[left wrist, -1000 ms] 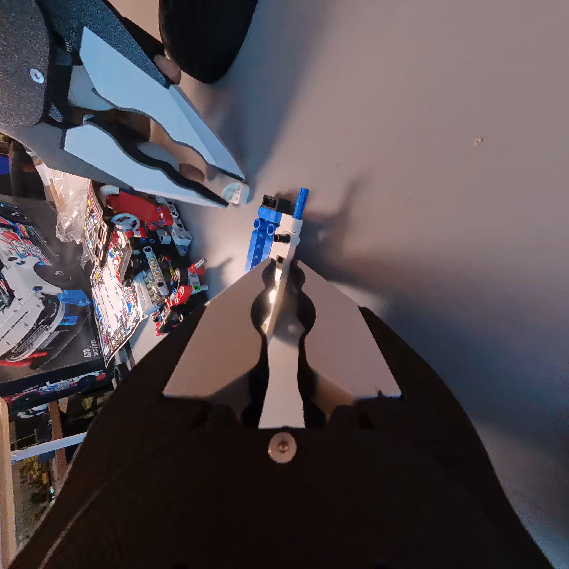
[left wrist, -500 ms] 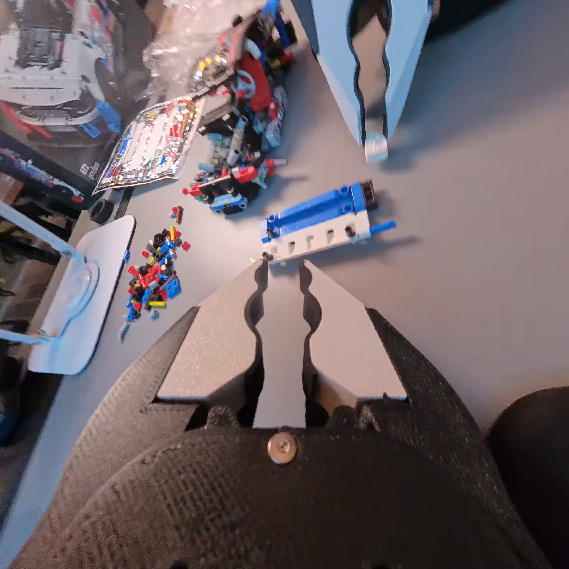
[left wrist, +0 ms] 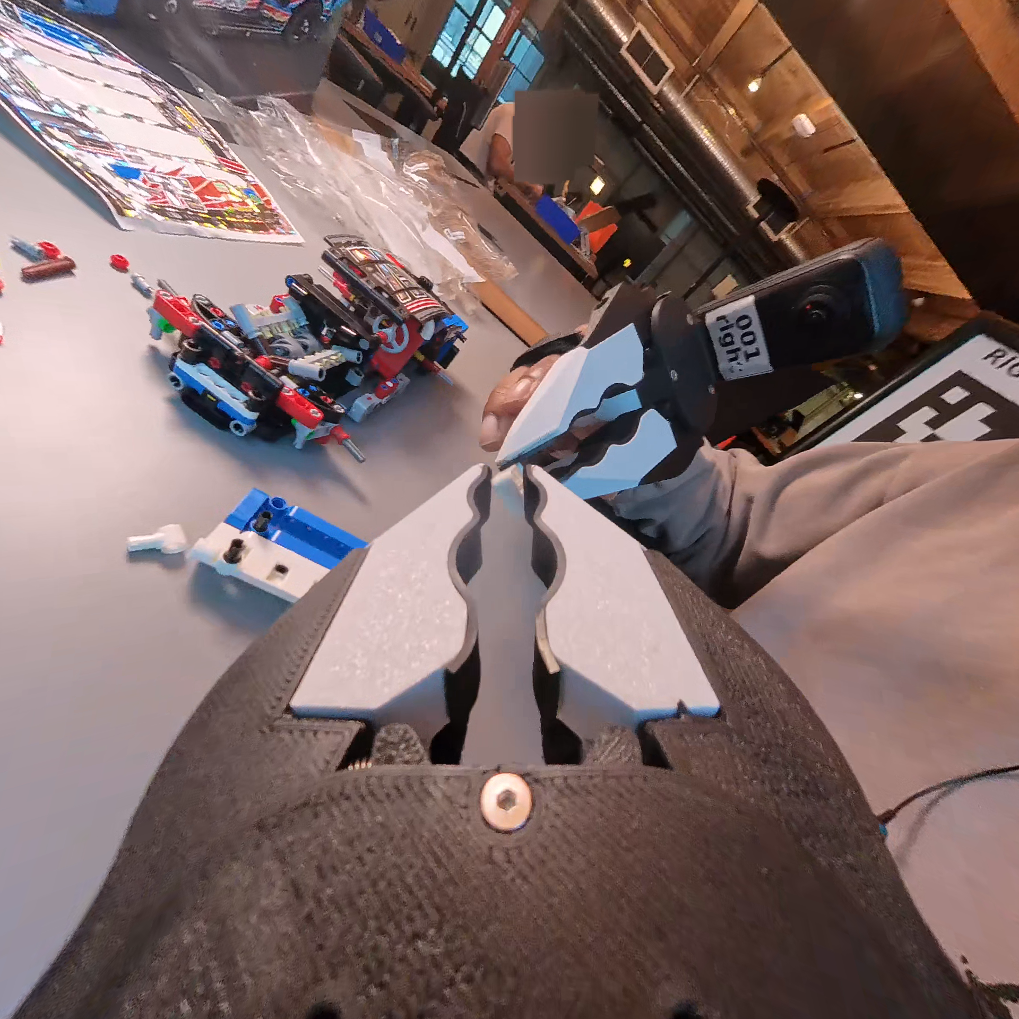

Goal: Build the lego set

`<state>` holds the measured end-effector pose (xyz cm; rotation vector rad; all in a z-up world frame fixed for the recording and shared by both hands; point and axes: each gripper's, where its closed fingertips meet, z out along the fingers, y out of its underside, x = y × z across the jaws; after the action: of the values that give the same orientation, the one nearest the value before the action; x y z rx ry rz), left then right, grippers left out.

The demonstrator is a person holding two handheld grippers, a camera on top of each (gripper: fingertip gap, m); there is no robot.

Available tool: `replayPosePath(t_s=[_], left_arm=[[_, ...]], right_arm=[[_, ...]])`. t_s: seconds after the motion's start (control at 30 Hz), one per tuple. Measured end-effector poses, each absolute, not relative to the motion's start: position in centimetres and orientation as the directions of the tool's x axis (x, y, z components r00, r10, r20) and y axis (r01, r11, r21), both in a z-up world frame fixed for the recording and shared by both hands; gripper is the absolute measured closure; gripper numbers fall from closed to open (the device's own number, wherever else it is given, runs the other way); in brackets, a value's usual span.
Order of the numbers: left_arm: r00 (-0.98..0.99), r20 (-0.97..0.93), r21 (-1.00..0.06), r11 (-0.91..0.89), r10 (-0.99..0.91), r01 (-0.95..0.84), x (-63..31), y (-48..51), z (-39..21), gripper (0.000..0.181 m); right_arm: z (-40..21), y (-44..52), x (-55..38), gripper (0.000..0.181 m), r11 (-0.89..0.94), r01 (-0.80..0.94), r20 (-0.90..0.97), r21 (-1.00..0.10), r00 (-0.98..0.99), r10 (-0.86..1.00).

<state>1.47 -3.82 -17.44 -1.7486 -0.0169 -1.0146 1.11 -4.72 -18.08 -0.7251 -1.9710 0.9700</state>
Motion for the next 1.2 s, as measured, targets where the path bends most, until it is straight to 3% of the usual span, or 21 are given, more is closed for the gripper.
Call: replayPosePath(t_s=[0.33, 0.7, 0.9, 1.2], left_arm=[[0.480, 0.679, -0.726, -0.415, -0.555, 0.548, 0.8, -5.1, -16.1, 0.174], [0.266, 0.763, -0.578, -0.435, -0.589, 0.690, 0.8, -5.0, -14.7, 0.175], [0.351, 0.744, -0.609, -0.361, -0.569, 0.706, -0.7, -4.6, -14.8, 0.175], [0.397, 0.694, -0.687, -0.386, -0.601, 0.616, 1.7, -4.8, -14.9, 0.168]], right_arm=[[-16.5, -5.9, 0.8, 0.172, 0.438, -0.005, 0.384, -0.899, -0.492, 0.782], [-14.7, -5.9, 0.9, 0.173, 0.332, -0.072, 0.326, -0.940, -0.467, 0.822], [-14.4, -4.4, 1.1, 0.173, 0.250, -0.057, 0.247, -0.967, -0.459, 0.853], [-14.4, -4.6, 1.4, 0.173, 0.332, -0.090, 0.337, -0.939, -0.432, 0.836]])
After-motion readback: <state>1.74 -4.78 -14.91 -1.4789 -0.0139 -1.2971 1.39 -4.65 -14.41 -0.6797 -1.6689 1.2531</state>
